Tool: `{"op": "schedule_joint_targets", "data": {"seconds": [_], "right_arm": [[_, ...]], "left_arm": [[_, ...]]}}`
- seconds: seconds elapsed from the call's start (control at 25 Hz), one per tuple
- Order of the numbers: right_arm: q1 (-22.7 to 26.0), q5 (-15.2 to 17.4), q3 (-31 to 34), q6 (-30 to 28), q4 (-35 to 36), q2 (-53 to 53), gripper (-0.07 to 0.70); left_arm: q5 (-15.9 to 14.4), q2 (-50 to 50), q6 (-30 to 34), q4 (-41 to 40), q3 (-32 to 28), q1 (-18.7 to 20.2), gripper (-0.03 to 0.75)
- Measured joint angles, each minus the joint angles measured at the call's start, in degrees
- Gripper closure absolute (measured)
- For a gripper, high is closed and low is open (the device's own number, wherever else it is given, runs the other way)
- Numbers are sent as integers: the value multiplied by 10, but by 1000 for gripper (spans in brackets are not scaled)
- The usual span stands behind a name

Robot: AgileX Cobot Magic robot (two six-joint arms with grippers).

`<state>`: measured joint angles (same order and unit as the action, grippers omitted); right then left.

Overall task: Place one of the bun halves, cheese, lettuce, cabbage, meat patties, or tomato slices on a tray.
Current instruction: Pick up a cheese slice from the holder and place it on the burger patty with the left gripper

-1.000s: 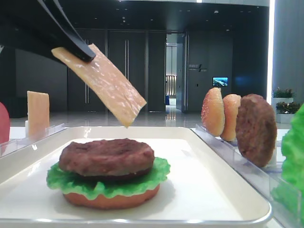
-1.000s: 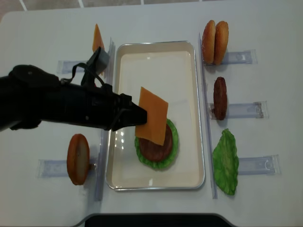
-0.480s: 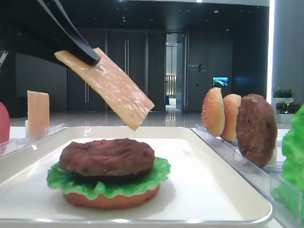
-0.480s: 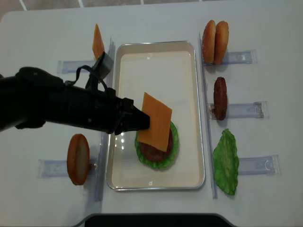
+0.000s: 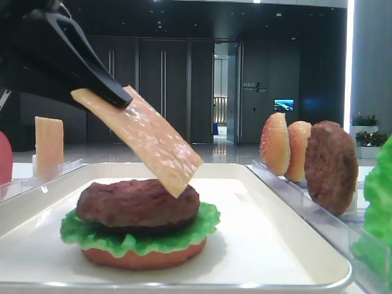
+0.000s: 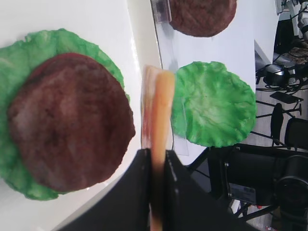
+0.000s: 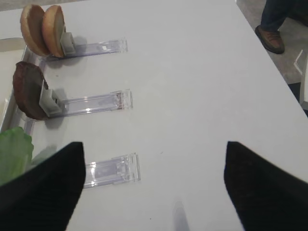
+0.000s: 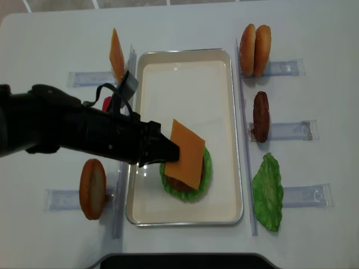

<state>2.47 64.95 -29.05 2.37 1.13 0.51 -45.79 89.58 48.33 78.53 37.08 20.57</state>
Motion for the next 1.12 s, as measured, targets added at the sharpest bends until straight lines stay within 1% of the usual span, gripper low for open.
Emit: {"op": "schedule_joint_targets", "data": {"seconds": [0.16,0.56,0.96,1.04,1.08,1.12], "right_arm": [[0,0,0,0,0,0,71],[0,0,0,0,0,0,71],[0,0,0,0,0,0,73],[0,0,0,0,0,0,73],[0,0,0,0,0,0,73],[0,0,0,0,0,0,73]], "left_arm": [[-1,10,11,1,0,0,684],[3,16,13,-6,0,0,684],[33,16,13,-38,0,0,684],[38,16,13,-45,0,0,669],[42,16,13,-47,0,0,647],[47,16,13,-52,0,0,608]]}}
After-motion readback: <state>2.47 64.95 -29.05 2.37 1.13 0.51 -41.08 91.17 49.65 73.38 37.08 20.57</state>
